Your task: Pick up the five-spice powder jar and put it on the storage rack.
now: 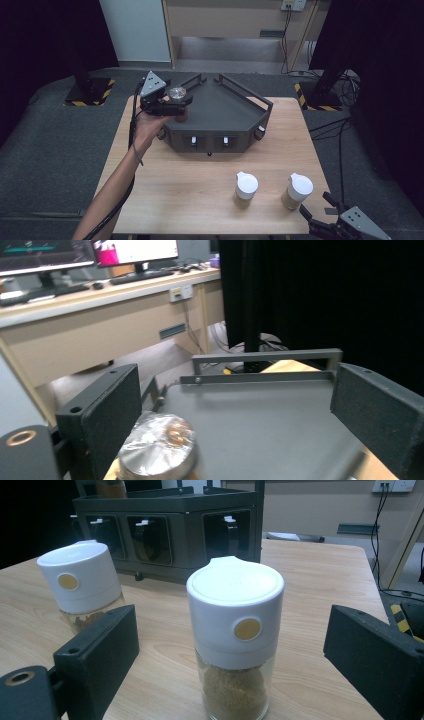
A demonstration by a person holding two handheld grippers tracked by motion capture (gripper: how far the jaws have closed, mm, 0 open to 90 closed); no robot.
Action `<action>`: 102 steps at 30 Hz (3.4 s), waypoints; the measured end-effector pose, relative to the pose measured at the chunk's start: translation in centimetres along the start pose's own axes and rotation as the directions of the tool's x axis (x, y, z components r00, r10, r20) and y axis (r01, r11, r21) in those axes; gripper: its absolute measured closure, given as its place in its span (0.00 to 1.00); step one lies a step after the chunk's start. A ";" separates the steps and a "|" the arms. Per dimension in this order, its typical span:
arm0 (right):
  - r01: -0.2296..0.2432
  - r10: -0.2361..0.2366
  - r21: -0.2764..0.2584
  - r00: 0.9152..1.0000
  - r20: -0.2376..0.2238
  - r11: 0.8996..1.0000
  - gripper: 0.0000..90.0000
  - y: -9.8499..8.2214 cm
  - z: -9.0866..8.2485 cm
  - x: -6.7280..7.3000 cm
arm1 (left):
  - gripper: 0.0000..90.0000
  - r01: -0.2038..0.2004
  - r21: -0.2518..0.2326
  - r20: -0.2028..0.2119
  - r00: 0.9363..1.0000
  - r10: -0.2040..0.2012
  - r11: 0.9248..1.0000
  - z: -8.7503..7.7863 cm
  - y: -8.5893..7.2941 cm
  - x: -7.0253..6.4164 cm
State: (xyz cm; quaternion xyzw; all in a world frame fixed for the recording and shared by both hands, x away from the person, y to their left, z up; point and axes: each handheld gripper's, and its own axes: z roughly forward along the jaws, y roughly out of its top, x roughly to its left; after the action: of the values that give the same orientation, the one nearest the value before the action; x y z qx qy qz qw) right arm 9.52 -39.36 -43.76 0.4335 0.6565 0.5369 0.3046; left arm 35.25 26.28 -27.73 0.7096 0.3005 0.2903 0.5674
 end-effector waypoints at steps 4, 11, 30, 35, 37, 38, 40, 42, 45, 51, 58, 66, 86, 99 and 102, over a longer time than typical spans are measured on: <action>0.002 -0.002 0.002 1.000 0.000 1.000 0.08 0.0 0.0 0.1 | 0.05 0.010 -0.013 0.053 0.999 -0.010 1.000 -1.6 0.1 -0.3; 0.001 -0.001 0.001 1.000 0.002 1.000 0.08 0.0 0.0 0.1 | 0.04 -0.011 -0.009 0.126 0.992 0.012 1.000 -4.4 -0.8 -1.3; 0.005 -0.005 0.006 1.000 0.002 1.000 0.08 0.1 0.0 0.2 | 0.04 0.035 -0.031 0.198 0.980 -0.028 0.999 -12.1 -9.5 -1.6; 0.005 -0.005 0.007 1.000 0.003 1.000 0.08 0.1 0.1 0.2 | 0.04 0.042 -0.021 0.196 0.980 -0.037 0.999 -13.1 -11.4 -1.9; 0.005 -0.005 0.008 1.000 0.003 1.000 0.08 0.2 0.1 0.2 | 0.04 0.057 -0.020 0.192 0.980 -0.052 0.998 -13.4 -12.3 -2.1; 0.005 -0.005 0.008 1.000 0.003 1.000 0.08 0.2 0.1 0.2 | 0.04 0.064 -0.014 0.179 0.982 -0.061 0.998 -13.7 -13.0 -2.3; 0.006 -0.006 0.009 1.000 0.003 1.000 0.08 0.2 0.1 0.2 | 0.04 0.079 -0.016 0.180 0.981 -0.074 0.997 -14.0 -13.7 -2.4; 0.007 -0.007 0.009 1.000 0.004 1.000 0.08 0.2 0.1 0.2 | 0.04 0.085 -0.019 0.173 0.982 -0.080 0.996 -14.2 -14.4 -2.6; 0.006 -0.006 0.009 1.000 0.004 1.000 0.08 0.2 0.1 0.2 | 0.04 0.100 -0.018 0.164 0.982 -0.095 0.995 -14.4 -15.1 -2.7; 0.006 -0.006 0.010 1.000 0.003 1.000 0.08 0.2 0.1 0.2 | 0.04 0.145 -0.024 0.148 0.979 -0.140 0.989 -15.1 -17.4 -3.0; 0.008 -0.008 0.011 1.000 0.003 1.000 0.08 0.2 0.1 0.2 | 0.04 0.181 -0.025 0.148 0.973 -0.176 0.983 -15.8 -20.0 -3.0; 0.010 -0.010 0.012 1.000 0.004 1.000 0.08 0.2 0.1 0.2 | 0.04 0.191 -0.018 0.136 0.973 -0.187 0.981 -16.1 -21.3 -2.8; 0.014 -0.014 0.012 1.000 -0.004 1.000 0.08 0.2 0.2 0.2 | 0.03 0.152 -0.004 0.132 0.980 -0.151 0.988 -16.8 -22.7 -2.3; 0.013 -0.013 0.013 1.000 -0.004 1.000 0.08 0.2 0.2 0.2 | 0.02 0.142 -0.001 0.117 0.983 -0.141 0.990 -16.8 -22.7 -2.3; 0.013 -0.013 0.013 1.000 -0.004 1.000 0.08 0.2 0.2 0.2 | 0.02 0.138 0.004 0.118 0.983 -0.137 0.990 -16.8 -22.7 -2.3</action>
State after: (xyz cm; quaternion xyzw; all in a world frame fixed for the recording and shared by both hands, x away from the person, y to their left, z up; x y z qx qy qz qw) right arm 9.65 -39.09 -43.59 0.4300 0.6633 0.5317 0.3040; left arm 18.90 39.06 -46.97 0.7019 0.3141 0.2084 0.6043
